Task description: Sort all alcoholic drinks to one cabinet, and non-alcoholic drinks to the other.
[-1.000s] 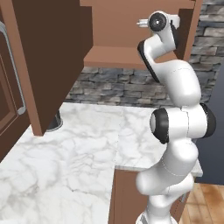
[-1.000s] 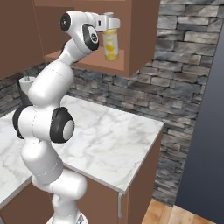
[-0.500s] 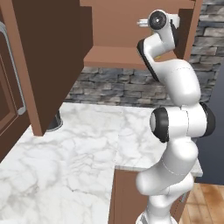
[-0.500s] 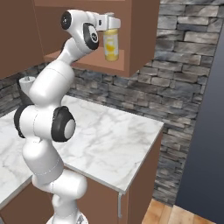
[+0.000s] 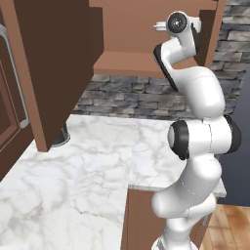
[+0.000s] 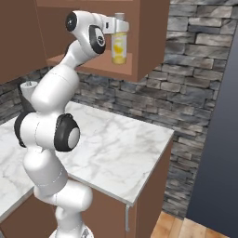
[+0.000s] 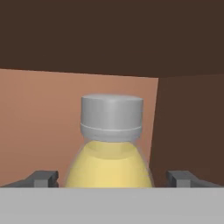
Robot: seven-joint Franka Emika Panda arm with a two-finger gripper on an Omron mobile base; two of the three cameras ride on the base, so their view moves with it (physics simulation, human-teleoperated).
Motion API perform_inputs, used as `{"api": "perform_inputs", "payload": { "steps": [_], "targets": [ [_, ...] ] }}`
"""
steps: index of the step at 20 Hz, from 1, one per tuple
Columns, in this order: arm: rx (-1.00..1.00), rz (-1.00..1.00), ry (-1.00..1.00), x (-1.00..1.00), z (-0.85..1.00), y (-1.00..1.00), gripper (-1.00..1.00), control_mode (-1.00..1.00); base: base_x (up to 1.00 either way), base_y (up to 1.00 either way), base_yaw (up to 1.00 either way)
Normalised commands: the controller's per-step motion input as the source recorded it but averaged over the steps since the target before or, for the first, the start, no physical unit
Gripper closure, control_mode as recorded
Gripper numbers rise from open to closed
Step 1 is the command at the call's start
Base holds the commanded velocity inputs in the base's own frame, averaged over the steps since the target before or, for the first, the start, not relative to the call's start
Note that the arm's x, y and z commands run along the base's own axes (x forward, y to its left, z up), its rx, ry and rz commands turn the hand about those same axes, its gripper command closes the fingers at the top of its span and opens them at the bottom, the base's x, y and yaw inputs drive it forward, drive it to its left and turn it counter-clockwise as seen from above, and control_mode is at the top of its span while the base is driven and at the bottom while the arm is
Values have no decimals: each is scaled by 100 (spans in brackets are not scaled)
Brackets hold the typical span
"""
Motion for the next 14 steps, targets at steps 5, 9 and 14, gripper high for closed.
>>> {"api": "perform_inputs", "payload": {
  "steps": [5, 9, 14],
  "targets": [
    [4, 0, 0, 0, -5, 0, -100, -100, 0, 0, 0],
    [2, 0, 0, -2, 0, 1, -100, -100, 0, 0, 0],
    [4, 0, -4, -29, 7, 14, -100, -100, 0, 0, 0]
  ]
}}
